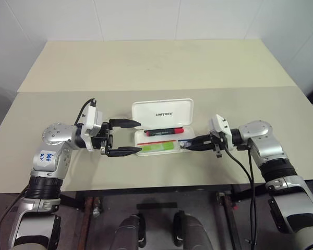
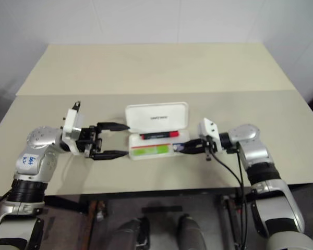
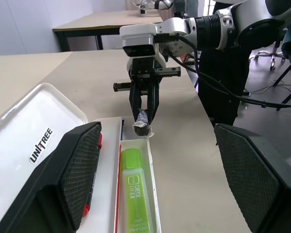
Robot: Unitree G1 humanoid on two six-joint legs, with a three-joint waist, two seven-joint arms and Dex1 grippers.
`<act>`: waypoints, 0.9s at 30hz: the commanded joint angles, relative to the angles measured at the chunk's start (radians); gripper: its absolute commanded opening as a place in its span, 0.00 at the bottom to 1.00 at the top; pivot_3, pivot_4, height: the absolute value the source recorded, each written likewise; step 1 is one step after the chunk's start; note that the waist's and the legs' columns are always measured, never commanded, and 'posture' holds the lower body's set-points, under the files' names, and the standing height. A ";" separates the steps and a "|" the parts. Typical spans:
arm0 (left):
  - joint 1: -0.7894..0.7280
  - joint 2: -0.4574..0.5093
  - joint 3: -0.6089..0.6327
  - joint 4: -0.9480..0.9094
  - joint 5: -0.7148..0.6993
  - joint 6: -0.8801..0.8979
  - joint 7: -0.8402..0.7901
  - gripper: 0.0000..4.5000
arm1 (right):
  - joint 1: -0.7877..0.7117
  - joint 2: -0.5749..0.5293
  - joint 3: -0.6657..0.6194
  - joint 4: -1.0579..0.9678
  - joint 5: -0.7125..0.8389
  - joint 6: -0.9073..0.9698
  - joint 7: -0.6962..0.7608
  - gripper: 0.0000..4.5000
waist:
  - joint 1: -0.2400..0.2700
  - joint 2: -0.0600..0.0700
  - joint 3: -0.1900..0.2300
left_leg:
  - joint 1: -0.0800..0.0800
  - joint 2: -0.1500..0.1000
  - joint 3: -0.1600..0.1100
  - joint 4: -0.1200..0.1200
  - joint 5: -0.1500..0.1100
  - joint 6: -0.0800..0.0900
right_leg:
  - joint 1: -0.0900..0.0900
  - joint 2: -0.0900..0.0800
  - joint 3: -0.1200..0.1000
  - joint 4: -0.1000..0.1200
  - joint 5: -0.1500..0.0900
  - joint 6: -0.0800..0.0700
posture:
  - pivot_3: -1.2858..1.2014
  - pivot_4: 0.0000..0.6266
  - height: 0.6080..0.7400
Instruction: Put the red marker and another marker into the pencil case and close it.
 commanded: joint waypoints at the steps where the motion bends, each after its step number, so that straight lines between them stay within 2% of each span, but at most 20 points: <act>1: 0.001 0.015 0.031 -0.046 -0.022 0.003 0.006 0.87 | -0.034 -0.016 -0.024 0.050 -0.009 -0.061 0.038 0.08 | -0.001 0.000 0.000 | 0.000 0.000 0.000 0.000 0.000 0.000 | 0.000 0.000 0.000 0.000 0.000 0.000 | 0.52 0.24 1.00; 7: -0.005 0.016 0.034 -0.048 -0.020 0.007 0.006 0.87 | -0.073 -0.003 -0.032 0.132 -0.027 -0.118 0.026 0.08 | -0.001 0.000 0.000 | 0.000 0.000 0.000 0.000 0.001 -0.001 | 0.000 0.000 0.000 0.000 0.000 0.000 | 0.52 0.24 1.00; 19: -0.015 0.010 0.031 -0.042 -0.016 0.005 0.006 0.87 | -0.080 0.018 -0.055 0.113 -0.008 -0.125 0.001 1.00 | -0.001 0.000 0.000 | 0.000 0.000 0.000 0.000 0.001 -0.002 | 0.000 0.000 0.000 0.000 0.000 0.000 | 0.52 0.24 1.00; 22: -0.016 0.008 0.035 -0.039 -0.020 0.008 0.011 0.87 | -0.065 0.010 -0.079 0.039 0.018 -0.080 -0.004 1.00 | -0.001 0.000 0.000 | 0.000 0.000 0.000 0.000 0.001 -0.002 | 0.000 0.000 0.000 0.000 0.000 0.000 | 0.52 0.24 1.00; 27: 0.001 0.013 0.060 -0.042 -0.029 0.012 0.031 0.87 | 0.048 -0.043 -0.151 -0.240 0.112 0.068 -0.051 1.00 | 0.002 0.000 0.000 | 0.000 0.000 0.000 -0.001 0.001 -0.002 | 0.000 -0.001 0.000 -0.001 0.000 0.000 | 0.52 0.24 1.00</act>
